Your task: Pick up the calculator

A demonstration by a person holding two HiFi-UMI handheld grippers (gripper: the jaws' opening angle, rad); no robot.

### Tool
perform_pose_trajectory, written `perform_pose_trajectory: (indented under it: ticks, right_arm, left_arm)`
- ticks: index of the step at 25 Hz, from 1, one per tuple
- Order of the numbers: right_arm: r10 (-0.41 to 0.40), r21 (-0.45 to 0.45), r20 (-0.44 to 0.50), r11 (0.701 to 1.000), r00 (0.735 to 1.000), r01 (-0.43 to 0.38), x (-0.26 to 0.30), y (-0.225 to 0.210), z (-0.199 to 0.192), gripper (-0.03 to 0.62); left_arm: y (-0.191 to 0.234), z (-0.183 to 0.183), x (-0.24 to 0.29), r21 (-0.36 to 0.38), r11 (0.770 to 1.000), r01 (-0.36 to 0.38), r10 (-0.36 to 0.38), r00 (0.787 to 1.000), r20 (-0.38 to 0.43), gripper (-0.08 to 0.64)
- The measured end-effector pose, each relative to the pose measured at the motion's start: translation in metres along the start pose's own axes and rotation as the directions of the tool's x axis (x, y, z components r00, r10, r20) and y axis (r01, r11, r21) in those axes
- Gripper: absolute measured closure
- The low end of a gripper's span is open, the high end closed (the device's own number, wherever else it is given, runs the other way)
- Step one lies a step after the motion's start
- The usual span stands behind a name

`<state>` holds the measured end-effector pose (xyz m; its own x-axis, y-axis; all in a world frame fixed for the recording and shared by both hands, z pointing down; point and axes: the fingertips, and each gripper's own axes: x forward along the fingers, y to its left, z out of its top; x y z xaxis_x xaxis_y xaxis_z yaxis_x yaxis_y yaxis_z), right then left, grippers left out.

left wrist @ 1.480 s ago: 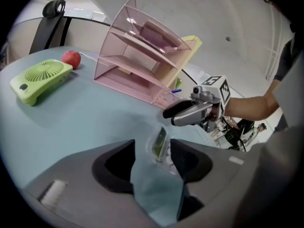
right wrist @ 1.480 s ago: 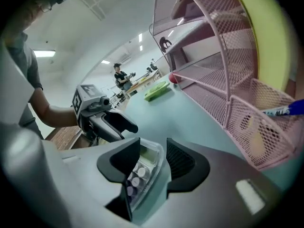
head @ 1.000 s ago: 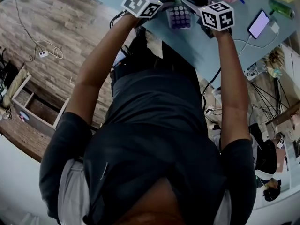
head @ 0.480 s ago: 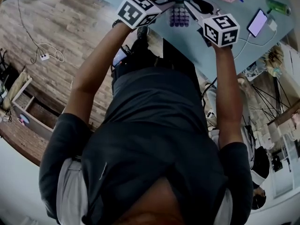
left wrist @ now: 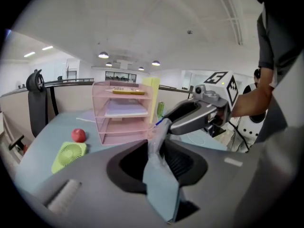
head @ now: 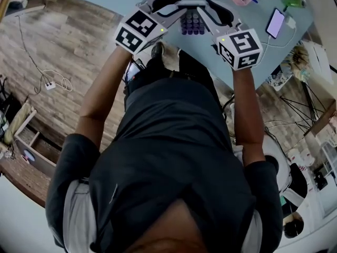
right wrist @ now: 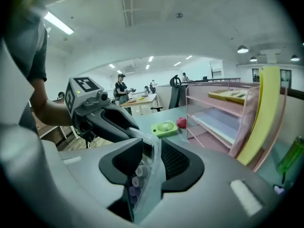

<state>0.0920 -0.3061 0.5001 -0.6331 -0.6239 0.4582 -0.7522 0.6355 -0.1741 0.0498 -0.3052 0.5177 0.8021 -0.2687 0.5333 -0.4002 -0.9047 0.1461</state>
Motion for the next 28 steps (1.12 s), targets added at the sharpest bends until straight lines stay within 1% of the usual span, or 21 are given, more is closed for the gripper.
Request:
perform_pose_trajectory:
  ticks: [4,7,11,15,17,21,24,28]
  right_arm:
    - [-0.033,-0.056,0.061,0.998,0.998,0.037,-0.015,0.02,0.036,0.472]
    - [-0.071,-0.108,0.111,0.991,0.991,0.083,-0.026,0.034,0.064,0.472]
    - [-0.109,-0.195,0.156,0.971,0.982,0.139,-0.035,0.062,0.097,0.472]
    - [-0.142,-0.271,0.214,0.942,0.966,0.198,-0.052,0.092,0.124,0.474]
    - [-0.159,-0.301,0.233,0.926,0.959,0.227,-0.059,0.103,0.132,0.473]
    - [-0.2,-0.355,0.228,0.894,0.953,0.273,-0.067,0.118,0.133,0.474]
    - [-0.231,-0.367,0.25,0.876,0.94,0.313,-0.076,0.129,0.145,0.474]
    - [-0.265,-0.376,0.266,0.857,0.927,0.353,-0.082,0.139,0.152,0.474]
  left_arm:
    - [-0.005,0.028,-0.032,0.075,0.997,-0.018,0.013,0.998,0.065,0.393]
    - [-0.007,0.051,-0.056,0.138,0.99,-0.035,0.017,0.992,0.128,0.393]
    - [-0.011,0.072,-0.093,0.209,0.974,-0.086,0.043,0.978,0.203,0.393]
    - [-0.023,0.091,-0.128,0.286,0.948,-0.139,0.057,0.959,0.277,0.391]
    - [-0.029,0.096,-0.14,0.326,0.932,-0.157,0.055,0.952,0.301,0.391]
    - [-0.038,0.1,-0.154,0.391,0.903,-0.178,0.041,0.941,0.335,0.391]
    - [-0.043,0.109,-0.168,0.407,0.895,-0.183,0.033,0.937,0.349,0.391]
    - [-0.048,0.113,-0.177,0.426,0.888,-0.172,0.003,0.929,0.37,0.391]
